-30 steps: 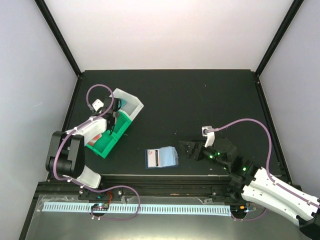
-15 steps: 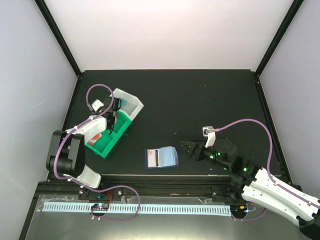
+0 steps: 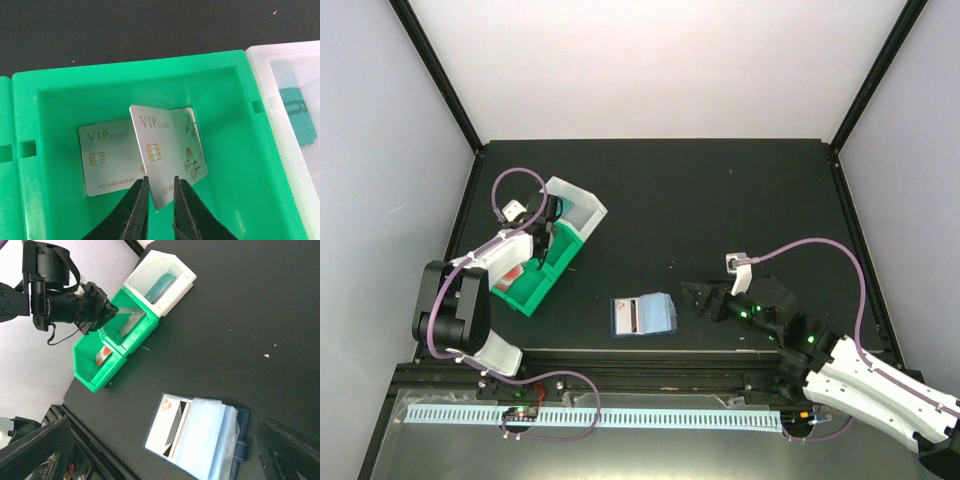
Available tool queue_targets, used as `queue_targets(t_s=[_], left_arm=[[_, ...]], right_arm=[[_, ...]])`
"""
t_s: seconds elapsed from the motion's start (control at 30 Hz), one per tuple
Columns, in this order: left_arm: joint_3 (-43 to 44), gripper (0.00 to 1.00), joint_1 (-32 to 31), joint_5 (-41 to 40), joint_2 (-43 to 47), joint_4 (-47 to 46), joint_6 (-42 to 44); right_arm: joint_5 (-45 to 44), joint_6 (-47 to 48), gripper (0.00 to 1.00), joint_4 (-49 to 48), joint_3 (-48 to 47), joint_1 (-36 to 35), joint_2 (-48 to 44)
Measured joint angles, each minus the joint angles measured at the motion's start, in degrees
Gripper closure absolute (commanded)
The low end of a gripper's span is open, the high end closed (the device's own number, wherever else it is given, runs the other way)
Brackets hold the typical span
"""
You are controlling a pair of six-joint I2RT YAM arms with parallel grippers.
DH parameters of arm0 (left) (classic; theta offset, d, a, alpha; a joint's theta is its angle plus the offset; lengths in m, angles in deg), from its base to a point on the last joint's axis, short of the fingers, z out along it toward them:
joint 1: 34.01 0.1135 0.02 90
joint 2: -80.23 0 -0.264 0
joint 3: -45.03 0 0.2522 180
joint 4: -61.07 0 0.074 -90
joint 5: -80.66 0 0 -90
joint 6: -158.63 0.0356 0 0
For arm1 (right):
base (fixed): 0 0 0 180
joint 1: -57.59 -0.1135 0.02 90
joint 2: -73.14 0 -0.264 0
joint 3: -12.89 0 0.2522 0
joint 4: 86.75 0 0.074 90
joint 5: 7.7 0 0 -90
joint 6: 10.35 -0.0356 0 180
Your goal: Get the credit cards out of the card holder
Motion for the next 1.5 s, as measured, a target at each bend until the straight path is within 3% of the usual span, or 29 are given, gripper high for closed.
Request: queue_targets(t_s=[0.47, 0.57, 0.73, 0.93, 1.17, 1.3, 1.5], left_arm=[[2.6, 0.71, 0.0, -0.4, 0.2, 4.8, -1.0], [3.3, 0.59, 0.0, -0.4, 1.4, 6.3, -1.0], [3.7, 0.21, 0.0, -0.2, 5.8, 8.0, 0.7], [3.8, 0.05, 0.0, 1.9, 12.0, 10.6, 5.7], [2.8, 0.03, 0.0, 11.0, 24.2, 12.5, 15.4], [-1.0, 0.08, 0.0, 20.2, 31.5, 12.0, 22.1], [-6.7, 0.13, 0.0, 37.2, 37.0, 12.0, 28.2]], right_arm=[[0.1, 0.0, 0.0, 1.3, -0.7, 0.0, 0.6], [-0.2, -0.2, 0.0, 2.6, -1.7, 0.0, 1.4], [-1.2, -0.9, 0.0, 5.5, -3.2, 0.0, 2.7], [-1.2, -0.7, 0.0, 7.1, -4.9, 0.0, 3.8], [2.5, 0.0, 0.01, 5.2, -4.7, 0.0, 5.5], [4.7, 0.0, 0.05, 3.8, -4.6, 0.0, 7.9], [9.1, 0.2, 0.2, 0.2, -3.9, 0.0, 12.3]])
